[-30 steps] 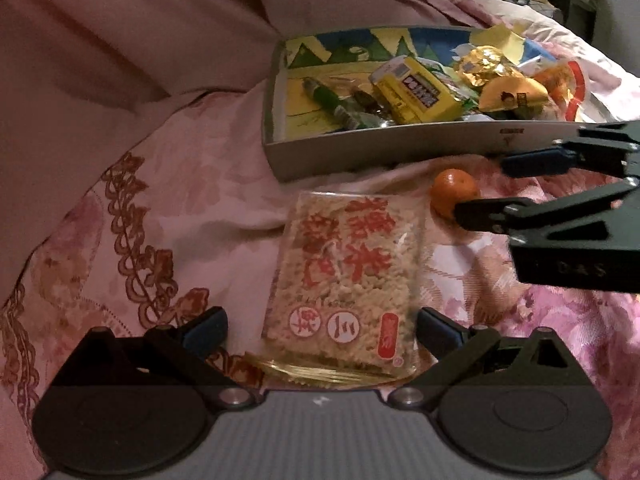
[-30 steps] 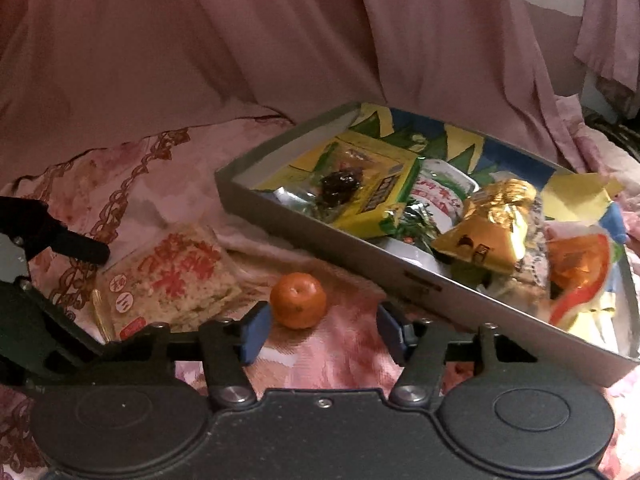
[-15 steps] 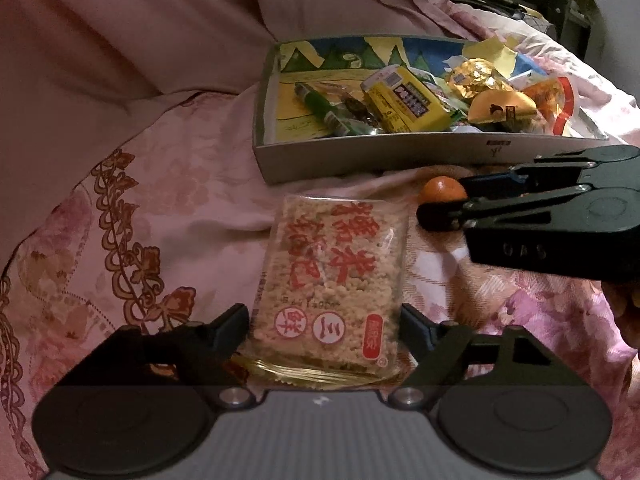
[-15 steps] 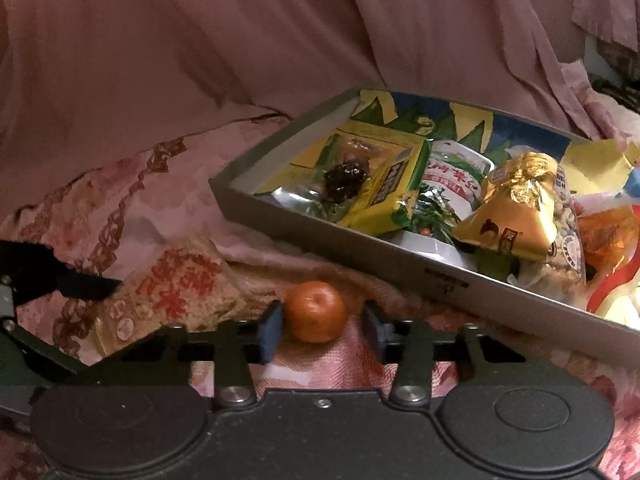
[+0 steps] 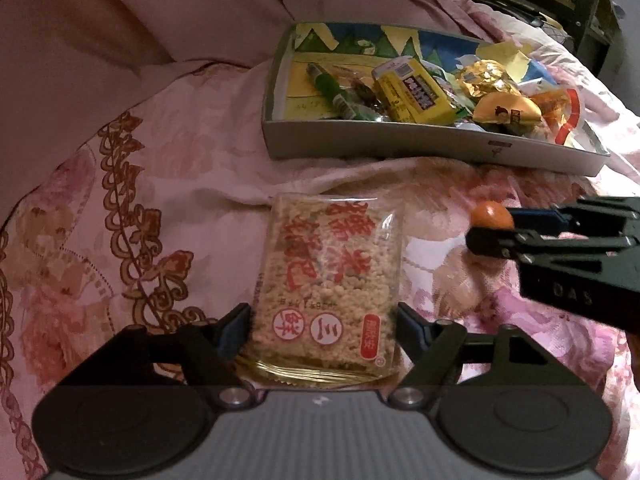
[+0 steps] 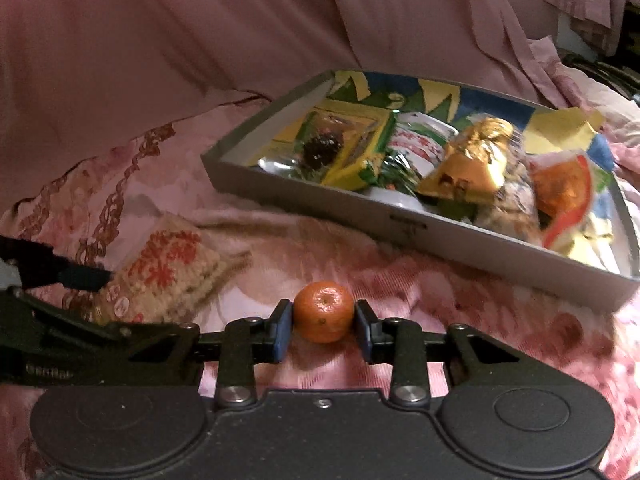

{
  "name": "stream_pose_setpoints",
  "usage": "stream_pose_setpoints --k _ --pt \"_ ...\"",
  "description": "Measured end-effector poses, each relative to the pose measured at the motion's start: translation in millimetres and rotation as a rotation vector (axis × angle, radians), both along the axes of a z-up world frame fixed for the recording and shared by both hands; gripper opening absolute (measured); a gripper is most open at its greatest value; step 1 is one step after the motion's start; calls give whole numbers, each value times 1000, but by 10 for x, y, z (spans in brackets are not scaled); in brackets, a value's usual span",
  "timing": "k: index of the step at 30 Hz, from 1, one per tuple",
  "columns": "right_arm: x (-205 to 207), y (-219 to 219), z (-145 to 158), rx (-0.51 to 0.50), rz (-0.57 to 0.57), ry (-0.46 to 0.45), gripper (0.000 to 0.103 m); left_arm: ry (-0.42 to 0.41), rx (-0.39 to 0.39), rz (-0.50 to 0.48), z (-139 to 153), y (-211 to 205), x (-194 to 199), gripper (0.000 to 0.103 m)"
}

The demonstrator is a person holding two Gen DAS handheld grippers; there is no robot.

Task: Organize snacks
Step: 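Grasp the rice cracker pack with the left gripper while the right gripper grasps the mandarin, then carry the cracker pack with the left gripper while the right gripper carries the mandarin over the tray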

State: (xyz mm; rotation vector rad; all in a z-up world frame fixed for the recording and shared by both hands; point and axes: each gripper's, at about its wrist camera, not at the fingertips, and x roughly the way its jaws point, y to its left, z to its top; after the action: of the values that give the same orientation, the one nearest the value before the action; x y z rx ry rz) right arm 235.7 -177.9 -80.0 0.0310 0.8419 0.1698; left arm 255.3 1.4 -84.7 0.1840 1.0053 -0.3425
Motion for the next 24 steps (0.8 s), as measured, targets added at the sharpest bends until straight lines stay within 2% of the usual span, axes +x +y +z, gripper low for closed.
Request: stream_pose_setpoints --k 10,15,19,24 --pt "-334 106 54 -37 -9 -16 35 10 -37 6 42 -1 -87 78" --pt "-360 155 50 -49 0 -32 35 19 -101 43 90 81 -75 78" --pt "-352 200 -3 -84 22 -38 35 57 -170 80 71 154 -22 78" --pt "-334 191 1 -78 5 -73 35 47 -227 108 96 209 1 78"
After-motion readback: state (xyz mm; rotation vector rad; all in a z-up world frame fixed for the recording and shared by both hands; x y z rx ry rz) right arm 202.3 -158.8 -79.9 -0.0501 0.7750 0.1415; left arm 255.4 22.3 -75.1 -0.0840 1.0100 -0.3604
